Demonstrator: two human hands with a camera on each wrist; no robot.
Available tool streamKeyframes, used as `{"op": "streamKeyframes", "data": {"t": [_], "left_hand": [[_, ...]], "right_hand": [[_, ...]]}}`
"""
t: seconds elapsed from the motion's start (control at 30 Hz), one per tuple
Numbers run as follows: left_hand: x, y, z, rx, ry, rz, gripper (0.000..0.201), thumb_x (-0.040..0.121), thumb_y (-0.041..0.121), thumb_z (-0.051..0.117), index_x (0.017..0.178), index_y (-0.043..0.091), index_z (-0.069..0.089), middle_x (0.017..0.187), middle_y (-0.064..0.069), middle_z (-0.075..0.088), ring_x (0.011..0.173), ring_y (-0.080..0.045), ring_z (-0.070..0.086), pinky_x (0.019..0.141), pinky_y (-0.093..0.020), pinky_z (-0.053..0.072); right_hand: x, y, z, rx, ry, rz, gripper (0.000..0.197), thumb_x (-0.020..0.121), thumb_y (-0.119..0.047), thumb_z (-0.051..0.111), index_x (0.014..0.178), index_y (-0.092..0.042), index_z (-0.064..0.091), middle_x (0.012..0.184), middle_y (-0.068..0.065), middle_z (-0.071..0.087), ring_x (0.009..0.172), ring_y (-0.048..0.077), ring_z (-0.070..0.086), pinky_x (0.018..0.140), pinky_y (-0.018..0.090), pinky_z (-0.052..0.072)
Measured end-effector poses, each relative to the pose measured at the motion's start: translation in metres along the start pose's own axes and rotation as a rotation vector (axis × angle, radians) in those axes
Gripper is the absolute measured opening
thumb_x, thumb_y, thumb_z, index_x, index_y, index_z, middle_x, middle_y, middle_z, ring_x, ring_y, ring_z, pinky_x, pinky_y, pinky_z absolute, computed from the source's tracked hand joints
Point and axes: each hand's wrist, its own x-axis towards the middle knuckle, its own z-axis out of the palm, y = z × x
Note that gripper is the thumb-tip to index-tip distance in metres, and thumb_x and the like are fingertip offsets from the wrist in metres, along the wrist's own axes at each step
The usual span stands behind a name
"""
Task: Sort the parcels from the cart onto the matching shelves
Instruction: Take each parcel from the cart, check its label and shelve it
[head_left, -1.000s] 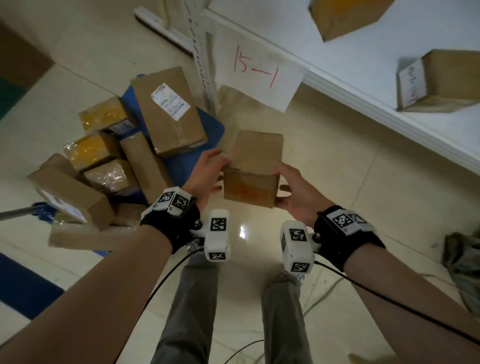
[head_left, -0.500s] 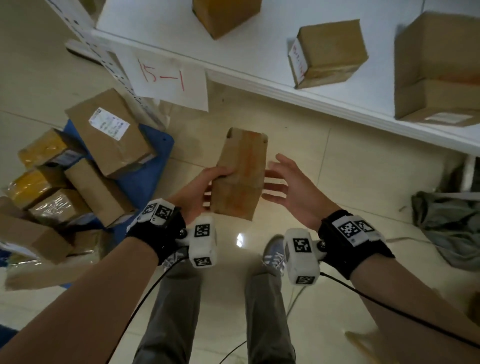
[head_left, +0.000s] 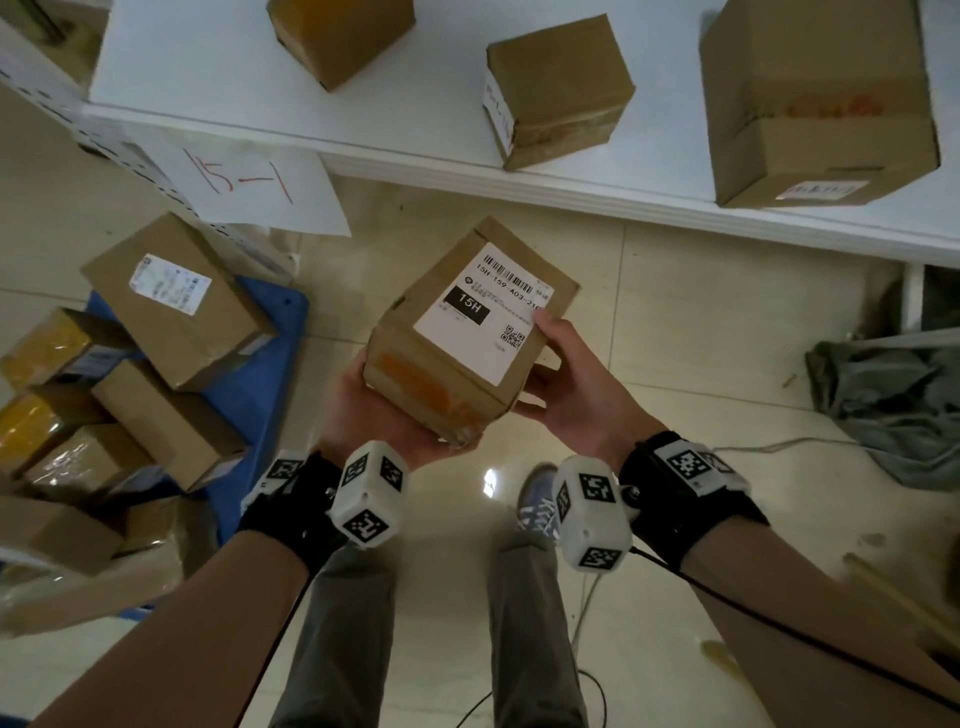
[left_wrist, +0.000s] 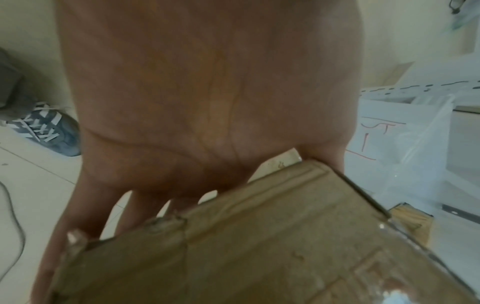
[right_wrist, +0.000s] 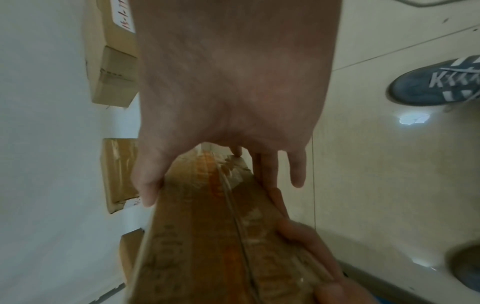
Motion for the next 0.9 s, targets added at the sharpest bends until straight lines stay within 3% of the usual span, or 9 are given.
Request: {"op": "streamKeyframes", "data": {"t": [0.07, 0.17, 0.27, 0.33, 0.5, 0.63, 0.77, 0.83, 0.9], "left_hand": [[0.005, -0.001, -0.005, 0.011, -0.010, -0.030, 0.076, 0.087, 0.061, 0.047, 0.151, 0.021, 0.038, 0.157, -0.022, 0.030, 0.143, -0.045, 0.026, 0.105, -0.057, 0.032], [0.009, -0.005, -0.005, 0.046, 0.017, -0.034, 0.073, 0.089, 0.062, 0.038, 0.144, 0.016, 0.050, 0.148, -0.026, 0.043, 0.138, -0.052, 0.035, 0.114, -0.065, 0.021], [0.009, -0.004, 0.006, 0.076, 0.045, -0.028, 0.066, 0.091, 0.057, 0.035, 0.135, 0.015, 0.060, 0.143, -0.024, 0.051, 0.132, -0.049, 0.046, 0.113, -0.068, 0.021], [0.006, 0.000, 0.020, 0.140, 0.086, -0.011, 0.060, 0.089, 0.053, 0.040, 0.131, 0.017, 0.065, 0.138, -0.020, 0.057, 0.128, -0.045, 0.052, 0.112, -0.067, 0.026], [-0.008, 0.021, 0.076, 0.276, 0.190, 0.053, 0.052, 0.087, 0.055, 0.050, 0.122, 0.022, 0.071, 0.133, -0.010, 0.064, 0.123, -0.032, 0.059, 0.104, -0.054, 0.041], [-0.028, 0.040, 0.134, 0.279, 0.112, 0.016, 0.069, 0.082, 0.060, 0.061, 0.138, 0.021, 0.057, 0.139, -0.010, 0.059, 0.130, -0.033, 0.054, 0.113, -0.055, 0.032], [-0.059, 0.064, 0.197, 0.715, 0.085, 0.018, 0.051, 0.086, 0.050, 0.064, 0.131, 0.027, 0.062, 0.132, -0.006, 0.064, 0.127, -0.029, 0.057, 0.105, -0.059, 0.039], [-0.080, 0.076, 0.230, 0.941, 0.118, 0.023, 0.041, 0.084, 0.043, 0.069, 0.122, 0.026, 0.066, 0.117, -0.002, 0.072, 0.110, -0.022, 0.067, 0.100, -0.052, 0.048], [-0.100, 0.089, 0.252, 1.143, 0.104, 0.048, 0.065, 0.068, 0.039, 0.084, 0.127, 0.027, 0.059, 0.118, 0.002, 0.072, 0.111, -0.022, 0.066, 0.103, -0.050, 0.048]], "right_hand": [[-0.002, -0.002, -0.004, -0.015, -0.006, -0.015, 0.041, 0.091, -0.052, 0.063, 0.123, -0.028, 0.064, 0.107, 0.004, 0.073, 0.107, 0.024, 0.062, 0.113, 0.052, 0.039], [-0.006, -0.008, -0.007, -0.034, 0.017, -0.060, 0.054, 0.090, -0.053, 0.064, 0.136, -0.025, 0.055, 0.117, 0.007, 0.073, 0.105, 0.023, 0.064, 0.110, 0.049, 0.045], [-0.014, -0.018, -0.010, -0.016, 0.062, -0.073, 0.058, 0.088, -0.054, 0.067, 0.137, -0.024, 0.055, 0.117, 0.009, 0.071, 0.102, 0.024, 0.065, 0.095, 0.043, 0.057], [-0.024, -0.028, -0.010, 0.019, 0.091, -0.080, 0.058, 0.087, -0.055, 0.069, 0.135, -0.024, 0.058, 0.111, 0.007, 0.070, 0.100, 0.024, 0.065, 0.086, 0.039, 0.060], [-0.058, -0.059, -0.009, -0.017, 0.111, -0.128, 0.053, 0.085, -0.055, 0.071, 0.128, -0.025, 0.062, 0.104, 0.006, 0.068, 0.094, 0.023, 0.064, 0.090, 0.043, 0.060], [-0.093, -0.089, 0.006, -0.100, 0.129, -0.181, 0.081, 0.076, -0.061, 0.077, 0.142, -0.025, 0.048, 0.103, 0.001, 0.070, 0.084, 0.018, 0.070, 0.078, 0.039, 0.060], [-0.139, -0.130, 0.034, -0.156, 0.181, -0.254, 0.093, 0.067, -0.069, 0.079, 0.142, -0.025, 0.047, 0.118, 0.007, 0.070, 0.087, 0.018, 0.069, 0.086, 0.044, 0.061], [-0.168, -0.150, 0.049, -0.193, 0.207, -0.306, 0.102, 0.064, -0.070, 0.080, 0.147, -0.026, 0.042, 0.124, 0.006, 0.068, 0.095, 0.020, 0.068, 0.088, 0.044, 0.060], [-0.197, -0.165, 0.064, -0.249, 0.228, -0.390, 0.112, 0.066, -0.062, 0.083, 0.155, -0.022, 0.027, 0.120, 0.000, 0.070, 0.100, 0.018, 0.070, 0.086, 0.039, 0.060]]}}
